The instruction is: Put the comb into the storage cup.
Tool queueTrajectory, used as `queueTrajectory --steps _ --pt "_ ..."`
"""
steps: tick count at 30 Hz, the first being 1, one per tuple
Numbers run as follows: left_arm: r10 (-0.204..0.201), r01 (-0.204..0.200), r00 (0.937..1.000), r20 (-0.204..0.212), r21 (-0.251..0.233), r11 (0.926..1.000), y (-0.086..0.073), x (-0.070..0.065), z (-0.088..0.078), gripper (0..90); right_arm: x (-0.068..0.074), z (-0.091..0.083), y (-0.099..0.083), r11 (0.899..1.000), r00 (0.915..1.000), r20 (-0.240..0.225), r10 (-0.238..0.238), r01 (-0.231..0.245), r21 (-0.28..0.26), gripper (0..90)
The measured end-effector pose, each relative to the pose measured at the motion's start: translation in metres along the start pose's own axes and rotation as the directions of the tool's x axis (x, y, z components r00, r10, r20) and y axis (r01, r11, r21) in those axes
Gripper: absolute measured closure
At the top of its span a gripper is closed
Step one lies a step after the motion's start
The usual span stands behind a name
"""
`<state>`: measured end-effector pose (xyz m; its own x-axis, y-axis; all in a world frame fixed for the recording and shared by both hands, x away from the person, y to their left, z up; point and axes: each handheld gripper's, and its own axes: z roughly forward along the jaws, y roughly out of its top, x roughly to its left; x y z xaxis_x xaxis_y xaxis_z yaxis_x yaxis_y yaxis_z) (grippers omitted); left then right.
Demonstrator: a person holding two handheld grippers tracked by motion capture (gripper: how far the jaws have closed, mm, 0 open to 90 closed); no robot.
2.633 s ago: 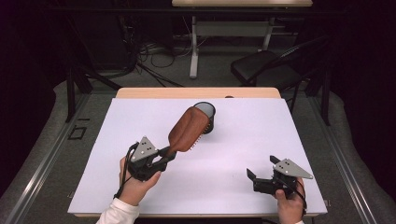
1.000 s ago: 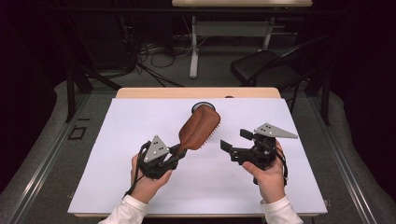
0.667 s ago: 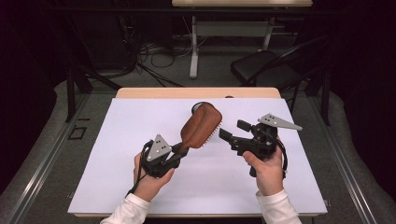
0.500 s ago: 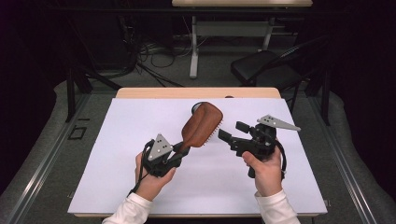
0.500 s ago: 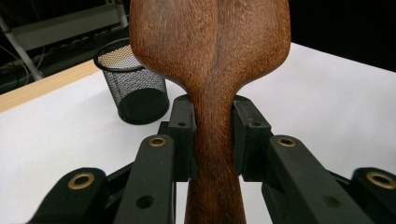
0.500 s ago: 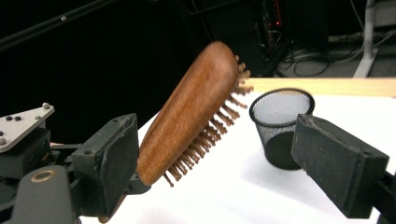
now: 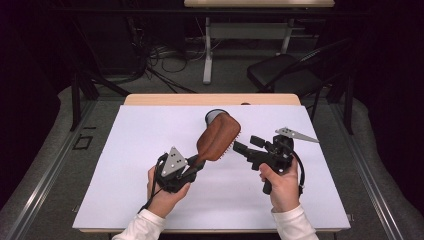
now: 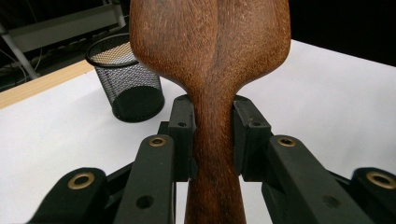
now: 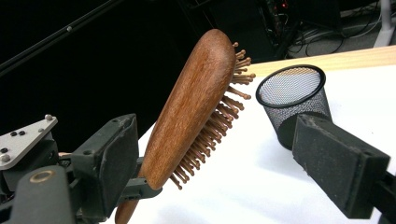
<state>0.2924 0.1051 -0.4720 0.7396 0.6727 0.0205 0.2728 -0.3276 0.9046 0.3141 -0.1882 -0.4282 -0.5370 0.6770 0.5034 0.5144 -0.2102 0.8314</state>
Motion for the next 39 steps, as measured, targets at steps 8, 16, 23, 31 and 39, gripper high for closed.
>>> queueTrajectory --steps 8,16,23,31,39 --pt "-0.001 0.001 1.0000 -0.004 -0.002 1.0000 -0.003 0.000 0.000 72.4 -0.008 0.005 -0.005 0.997 0.9950 -0.062 0.079 -0.077 0.032 14.7" --pt "0.004 -0.004 1.0000 0.002 0.002 1.0000 -0.006 -0.003 0.002 72.4 -0.014 0.008 -0.007 0.992 0.9901 -0.069 0.122 -0.119 0.046 14.7" --pt "0.020 -0.020 0.9997 0.017 0.004 0.9998 -0.006 -0.009 0.004 72.4 -0.015 0.012 -0.010 0.990 0.9870 -0.083 0.137 -0.133 0.054 14.9" --pt "0.032 -0.032 0.9989 0.034 -0.008 0.9995 -0.006 -0.017 0.006 72.4 -0.015 0.012 -0.009 0.988 0.9838 -0.102 0.147 -0.143 0.050 17.4" --pt "0.037 -0.037 0.9985 0.041 -0.015 0.9992 -0.005 -0.021 0.005 72.4 -0.017 0.012 -0.004 0.986 0.9827 -0.089 0.163 -0.159 0.052 25.1"
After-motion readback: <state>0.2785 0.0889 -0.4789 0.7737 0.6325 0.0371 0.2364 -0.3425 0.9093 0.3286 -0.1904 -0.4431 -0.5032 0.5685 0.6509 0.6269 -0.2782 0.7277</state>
